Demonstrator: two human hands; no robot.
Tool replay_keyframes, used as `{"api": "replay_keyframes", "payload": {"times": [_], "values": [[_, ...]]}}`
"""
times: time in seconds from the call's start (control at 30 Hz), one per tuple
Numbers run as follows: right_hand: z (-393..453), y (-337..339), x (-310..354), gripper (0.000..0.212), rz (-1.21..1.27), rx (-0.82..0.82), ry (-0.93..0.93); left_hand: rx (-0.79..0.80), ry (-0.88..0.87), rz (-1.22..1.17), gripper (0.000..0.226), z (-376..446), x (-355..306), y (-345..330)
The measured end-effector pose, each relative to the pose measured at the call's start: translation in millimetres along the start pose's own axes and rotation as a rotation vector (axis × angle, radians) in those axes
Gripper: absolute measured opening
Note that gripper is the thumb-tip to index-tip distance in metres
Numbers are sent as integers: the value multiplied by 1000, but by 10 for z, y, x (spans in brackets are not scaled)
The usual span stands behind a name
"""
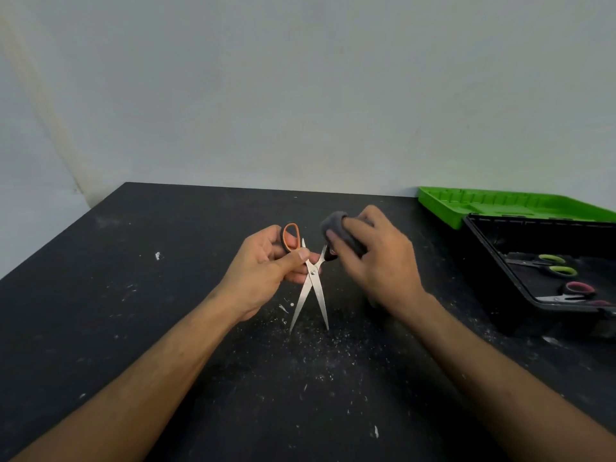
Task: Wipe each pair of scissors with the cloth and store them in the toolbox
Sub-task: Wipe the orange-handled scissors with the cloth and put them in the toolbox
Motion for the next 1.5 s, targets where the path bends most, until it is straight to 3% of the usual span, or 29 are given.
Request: {"api": "replay_keyframes", "payload": {"times": [0.07, 0.13, 0.27, 0.33, 0.53, 0.7, 0.77, 0.83, 0.9, 1.1, 1.17, 1.23, 1.3, 1.4, 1.5], "values": [[147, 107, -94, 20, 32, -56, -95, 5, 3, 17, 12, -19, -14, 3], [256, 253, -6, 19, 114, -57, -26, 24, 24, 22, 11, -35, 4, -3], [185, -3, 583, 26, 19, 369, 385, 87, 54, 64, 17, -12, 47, -20], [149, -178, 586, 29, -17, 459, 409, 90, 62, 105, 26, -14, 61, -22], [206, -192, 438, 27, 2, 267, 283, 59, 20, 143, 23, 12, -5, -52], [380, -6, 137, 20, 162, -9, -42, 52, 68, 107, 15, -3, 47, 14], [419, 31, 287, 16, 190, 77, 111, 57, 74, 115, 13, -5, 56, 36], [306, -158, 568, 22, 90, 313, 328, 90, 55, 151, 17, 4, 41, 15], [213, -307, 598, 29, 23, 398, 373, 106, 47, 165, 25, 10, 39, -15], [415, -109, 208, 19, 166, 64, 93, 59, 92, 128, 19, 7, 111, 20], [289, -149, 349, 17, 171, 128, 167, 51, 74, 165, 22, 9, 105, 37], [102, -289, 558, 18, 126, 302, 321, 48, 51, 232, 30, 11, 70, 52], [114, -289, 526, 19, 77, 299, 349, 60, 49, 226, 33, 13, 62, 33], [335, -166, 242, 20, 84, 140, 157, 58, 49, 185, 23, 3, 40, -7], [407, -55, -65, 19, 169, 84, -50, 42, 46, 189, 20, -27, 1, -1]]}}
Point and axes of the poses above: each hand's wrist, its own z-axis towards the middle knuckle, its own y-axis out of the back of the hand, x = y × z, the point moved 9 cm from there along z, towards the middle knuckle, and after that the axes turned 10 degrees about x, right-handed, at the moved point
